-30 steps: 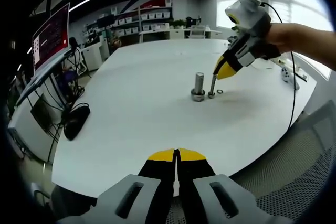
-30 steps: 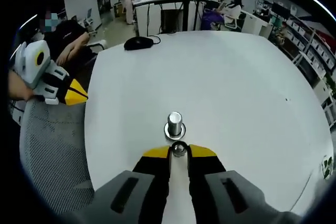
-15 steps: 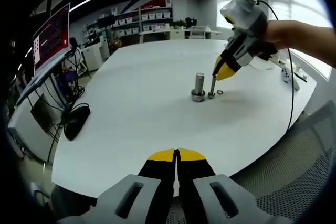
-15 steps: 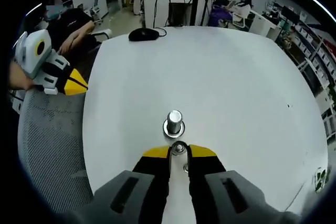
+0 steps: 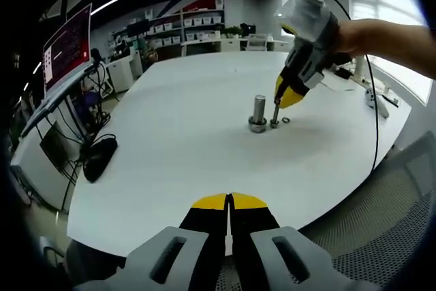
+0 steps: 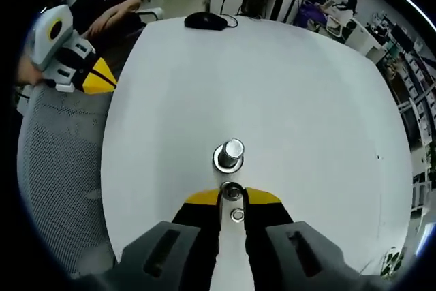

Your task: Place the washer onto the threaded stud by aligning its center hole with the stud, sliding it down to the base, and recovering from edge contact or off-axis alignment until the washer reaches the visible bottom stop.

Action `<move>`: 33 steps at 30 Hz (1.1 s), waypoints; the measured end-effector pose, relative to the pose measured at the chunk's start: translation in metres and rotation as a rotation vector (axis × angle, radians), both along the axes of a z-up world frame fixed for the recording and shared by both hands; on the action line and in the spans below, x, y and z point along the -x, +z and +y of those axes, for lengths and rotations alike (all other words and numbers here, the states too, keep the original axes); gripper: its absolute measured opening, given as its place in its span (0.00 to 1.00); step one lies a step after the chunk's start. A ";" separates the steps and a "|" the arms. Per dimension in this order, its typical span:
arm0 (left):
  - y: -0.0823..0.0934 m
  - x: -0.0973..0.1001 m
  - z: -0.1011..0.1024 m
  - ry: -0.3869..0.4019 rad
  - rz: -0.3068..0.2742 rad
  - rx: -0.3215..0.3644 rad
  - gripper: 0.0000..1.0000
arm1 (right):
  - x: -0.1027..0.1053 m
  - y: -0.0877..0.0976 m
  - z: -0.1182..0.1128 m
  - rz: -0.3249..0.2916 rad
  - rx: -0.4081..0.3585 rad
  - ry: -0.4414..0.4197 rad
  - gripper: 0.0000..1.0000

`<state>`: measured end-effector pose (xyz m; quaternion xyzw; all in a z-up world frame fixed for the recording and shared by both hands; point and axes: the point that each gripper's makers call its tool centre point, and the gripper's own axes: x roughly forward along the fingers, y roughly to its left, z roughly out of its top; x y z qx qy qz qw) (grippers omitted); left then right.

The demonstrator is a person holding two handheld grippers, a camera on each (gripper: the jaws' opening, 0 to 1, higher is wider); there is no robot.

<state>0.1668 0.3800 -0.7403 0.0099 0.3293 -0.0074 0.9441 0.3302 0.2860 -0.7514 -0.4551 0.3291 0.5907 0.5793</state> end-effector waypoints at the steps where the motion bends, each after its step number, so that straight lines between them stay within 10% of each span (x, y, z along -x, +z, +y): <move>1: 0.000 0.000 0.000 0.000 -0.001 0.000 0.00 | 0.001 -0.003 0.002 0.004 0.004 0.002 0.14; 33: 0.002 -0.001 0.001 0.000 -0.013 -0.004 0.00 | -0.005 -0.044 -0.029 0.052 0.086 -0.047 0.26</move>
